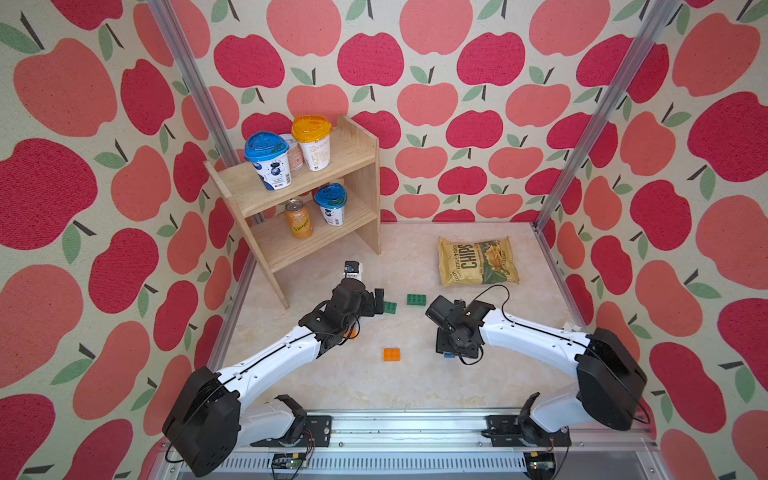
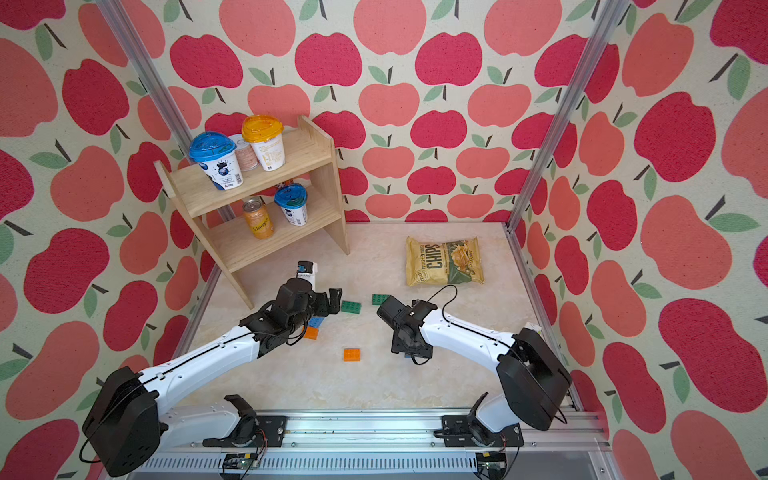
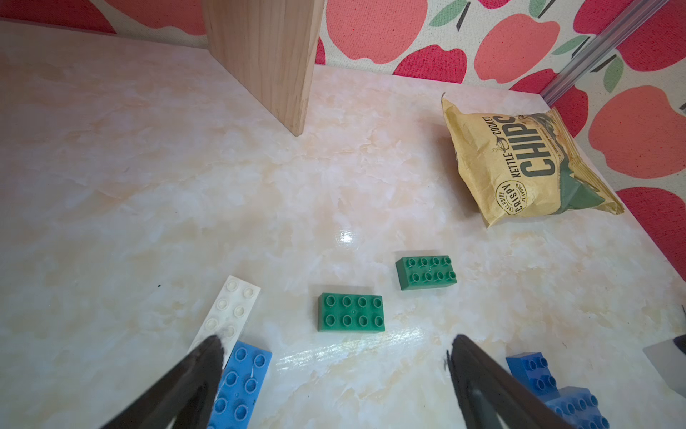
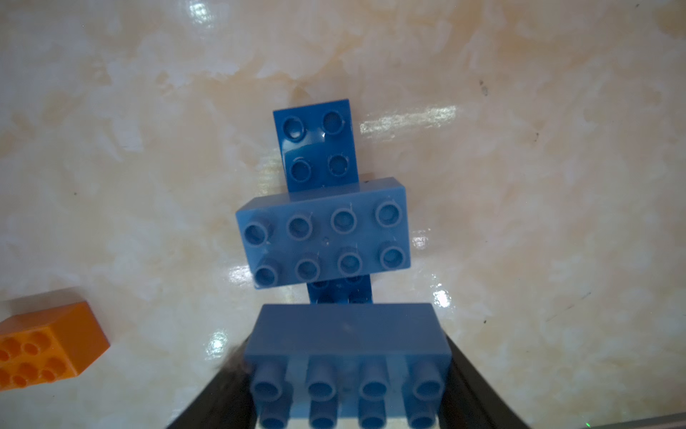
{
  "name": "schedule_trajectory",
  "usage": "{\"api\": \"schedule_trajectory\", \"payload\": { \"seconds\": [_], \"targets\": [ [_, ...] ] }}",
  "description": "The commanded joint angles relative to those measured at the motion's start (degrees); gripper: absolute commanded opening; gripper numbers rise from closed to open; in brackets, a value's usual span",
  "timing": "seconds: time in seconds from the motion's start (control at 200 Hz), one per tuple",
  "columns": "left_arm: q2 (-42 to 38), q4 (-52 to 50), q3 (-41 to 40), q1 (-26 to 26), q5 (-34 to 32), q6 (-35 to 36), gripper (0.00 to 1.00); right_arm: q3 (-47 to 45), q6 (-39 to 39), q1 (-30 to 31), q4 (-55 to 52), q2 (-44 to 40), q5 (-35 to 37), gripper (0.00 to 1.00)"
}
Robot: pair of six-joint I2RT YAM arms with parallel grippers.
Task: Assemble a rectangle with lego
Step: Assemble the lego brick with the lego brick.
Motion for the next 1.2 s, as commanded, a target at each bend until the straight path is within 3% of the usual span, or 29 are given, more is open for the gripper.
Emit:
{"api": "schedule_trajectory", "payload": {
  "seconds": [0.0, 1.196],
  "targets": [
    [-0.39, -0.26, 1.75, -0.12, -1.47, -0.03, 0.98, 0.87, -1.72, -0.47, 0.67, 2.46, -0.65, 0.44],
    [-1.38, -1.26, 1.75, 0.76, -2.33, 1.45, 0.97, -1.27, -1.68, -2.87, 3.31, 6.74, -2.77, 0.43]
  ]
}}
